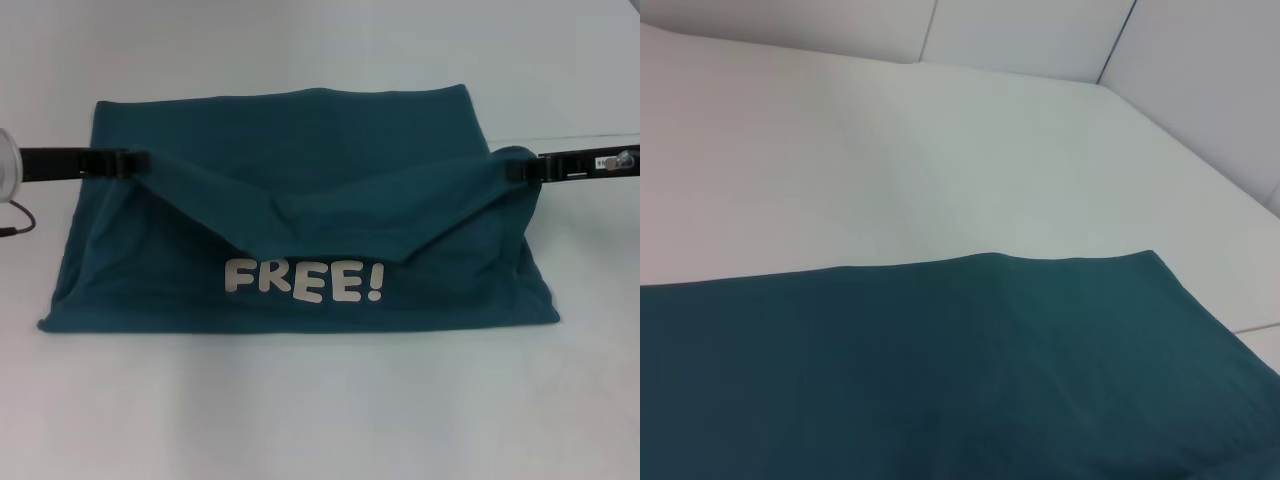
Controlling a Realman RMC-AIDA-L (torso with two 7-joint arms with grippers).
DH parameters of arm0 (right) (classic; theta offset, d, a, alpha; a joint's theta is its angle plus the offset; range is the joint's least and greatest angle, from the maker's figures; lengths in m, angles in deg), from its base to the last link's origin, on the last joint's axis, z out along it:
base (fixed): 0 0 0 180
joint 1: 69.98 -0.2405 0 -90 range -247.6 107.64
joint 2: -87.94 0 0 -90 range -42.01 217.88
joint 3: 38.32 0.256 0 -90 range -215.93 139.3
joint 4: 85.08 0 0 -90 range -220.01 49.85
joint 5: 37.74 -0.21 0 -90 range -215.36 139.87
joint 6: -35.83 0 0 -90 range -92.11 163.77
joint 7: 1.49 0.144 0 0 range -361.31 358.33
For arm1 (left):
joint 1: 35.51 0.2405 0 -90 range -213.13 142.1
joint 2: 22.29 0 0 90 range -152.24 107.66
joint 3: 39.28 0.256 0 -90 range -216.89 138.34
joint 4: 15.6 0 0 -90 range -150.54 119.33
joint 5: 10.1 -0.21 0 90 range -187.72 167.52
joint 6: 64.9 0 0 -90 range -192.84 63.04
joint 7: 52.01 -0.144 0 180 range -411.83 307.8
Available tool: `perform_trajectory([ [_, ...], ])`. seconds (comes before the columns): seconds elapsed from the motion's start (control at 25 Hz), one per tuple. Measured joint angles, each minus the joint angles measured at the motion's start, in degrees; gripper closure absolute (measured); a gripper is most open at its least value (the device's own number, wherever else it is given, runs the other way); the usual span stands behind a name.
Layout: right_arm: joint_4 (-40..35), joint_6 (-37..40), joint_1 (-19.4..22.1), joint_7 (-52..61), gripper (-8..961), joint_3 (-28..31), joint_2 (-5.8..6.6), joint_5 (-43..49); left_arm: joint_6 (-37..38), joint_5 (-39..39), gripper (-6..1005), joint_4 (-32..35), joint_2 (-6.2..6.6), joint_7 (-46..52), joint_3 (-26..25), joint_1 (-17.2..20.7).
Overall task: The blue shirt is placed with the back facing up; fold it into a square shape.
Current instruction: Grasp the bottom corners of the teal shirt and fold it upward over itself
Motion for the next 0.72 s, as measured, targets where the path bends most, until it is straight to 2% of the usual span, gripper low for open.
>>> perform_trajectory([
  [0.2, 0.5, -3.6, 0.0, -0.6, 895, -0.3, -0.92, -0.1, -2.1, 0.1, 937, -1.2, -0.28, -1.1, 0.2, -0.4],
  [0.52, 0.6, -8.3, -0.6, -0.8, 896, 0.1, -1.80, -0.5, -10.0, 0.0, 938, -2.4, -1.02, -1.4, 4.1, -1.1],
  [0.72, 0.6, -11.4, -1.0, -0.8, 896, -0.3, -2.42, -0.5, -15.7, -0.3, 938, -5.3, -1.08, -1.5, 6.8, -2.2],
])
